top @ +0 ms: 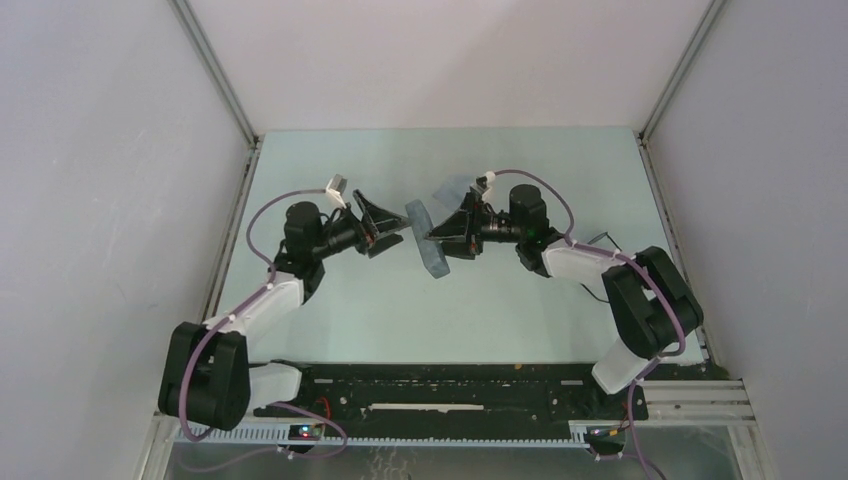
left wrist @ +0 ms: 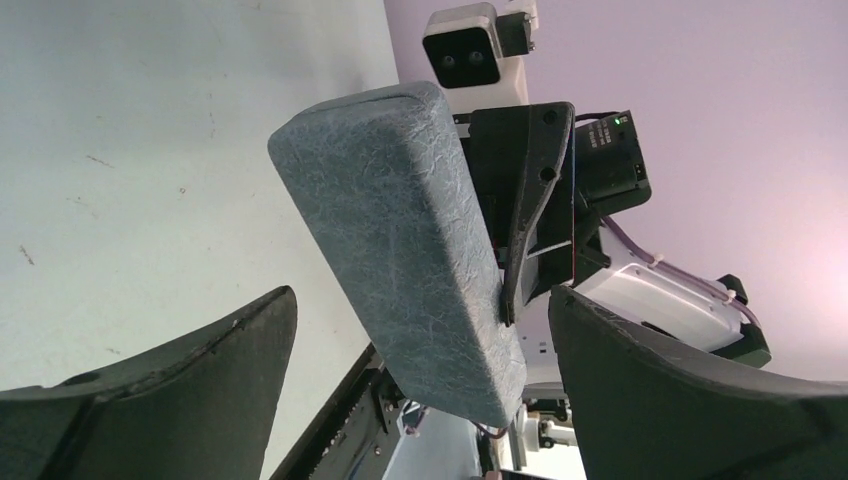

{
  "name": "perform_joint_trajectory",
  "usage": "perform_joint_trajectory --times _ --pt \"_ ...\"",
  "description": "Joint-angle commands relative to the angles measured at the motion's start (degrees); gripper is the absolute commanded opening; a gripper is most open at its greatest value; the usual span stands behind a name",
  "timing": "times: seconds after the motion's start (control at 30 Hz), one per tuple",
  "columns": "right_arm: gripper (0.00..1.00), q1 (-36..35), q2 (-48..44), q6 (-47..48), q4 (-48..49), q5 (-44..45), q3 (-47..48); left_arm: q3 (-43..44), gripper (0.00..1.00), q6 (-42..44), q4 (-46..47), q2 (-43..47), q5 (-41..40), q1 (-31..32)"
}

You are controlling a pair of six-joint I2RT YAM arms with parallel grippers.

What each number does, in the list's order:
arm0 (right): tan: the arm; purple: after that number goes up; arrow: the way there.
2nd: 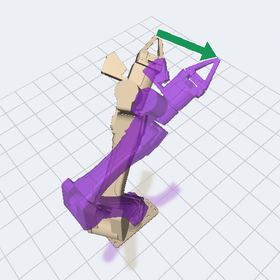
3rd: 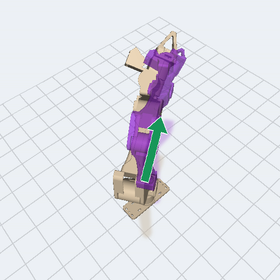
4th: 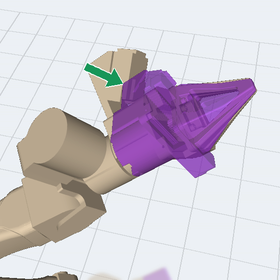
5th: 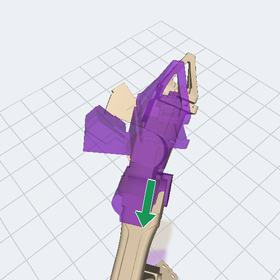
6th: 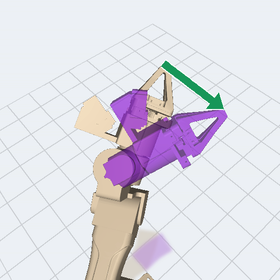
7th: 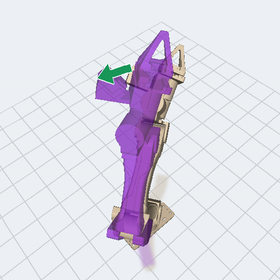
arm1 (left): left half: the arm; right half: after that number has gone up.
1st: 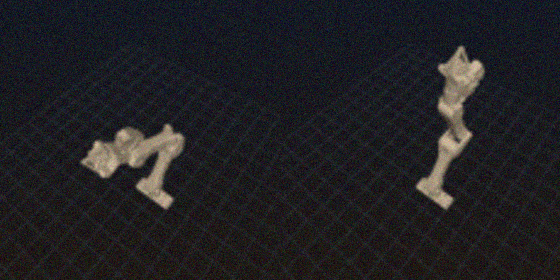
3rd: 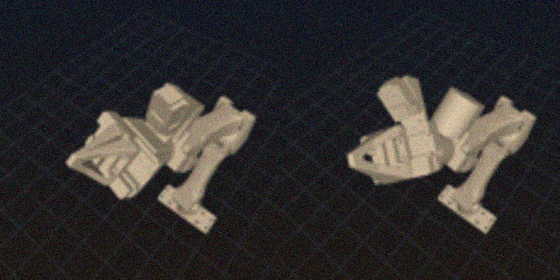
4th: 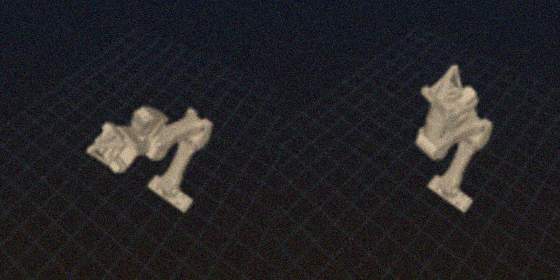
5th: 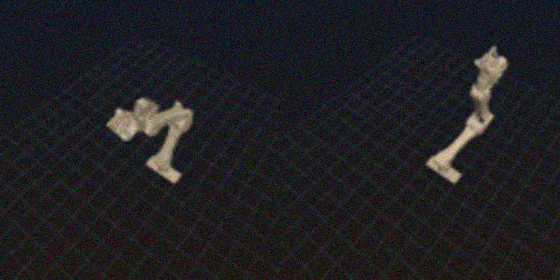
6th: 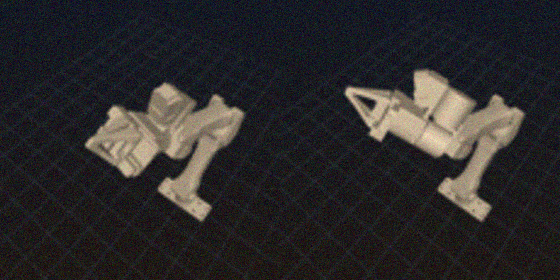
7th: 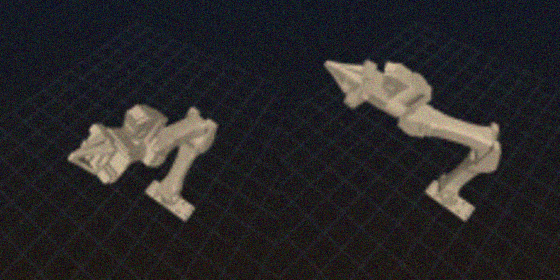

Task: Organize the sunglasses
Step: Open the sunglasses case.

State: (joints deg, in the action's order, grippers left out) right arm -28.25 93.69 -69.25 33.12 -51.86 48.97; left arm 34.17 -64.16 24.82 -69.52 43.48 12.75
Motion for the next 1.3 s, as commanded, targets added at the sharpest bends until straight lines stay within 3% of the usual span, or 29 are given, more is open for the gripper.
perform_joint_trajectory --times 0.0,0.43,0.8,1.0,1.27 --pt "0.41 -0.3 0.2 -5.9 10.7 -2.3 -0.4 0.5 1.00 -1.8 5.4 -1.3 1.7 0.8" --pt "0.40 -1.5 3.9 -13.7 20.3 -1.7 -0.5 0.3 1.00 -8.1 15.0 -6.9 2.1 2.0" --pt "0.38 -2.9 11.2 -28.2 37.1 -1.3 -0.6 -1.9 0.82 -17.1 28.8 -9.6 0.9 2.2" --pt "0.36 -3.4 14.9 -33.8 45.2 -0.6 -0.6 -1.9 1.00 -17.0 28.9 -10.5 1.4 2.2" --pt "0.35 -3.2 14.2 -33.4 45.2 -0.5 -0.6 -3.1 0.99 -16.6 28.9 -10.7 1.1 2.2"
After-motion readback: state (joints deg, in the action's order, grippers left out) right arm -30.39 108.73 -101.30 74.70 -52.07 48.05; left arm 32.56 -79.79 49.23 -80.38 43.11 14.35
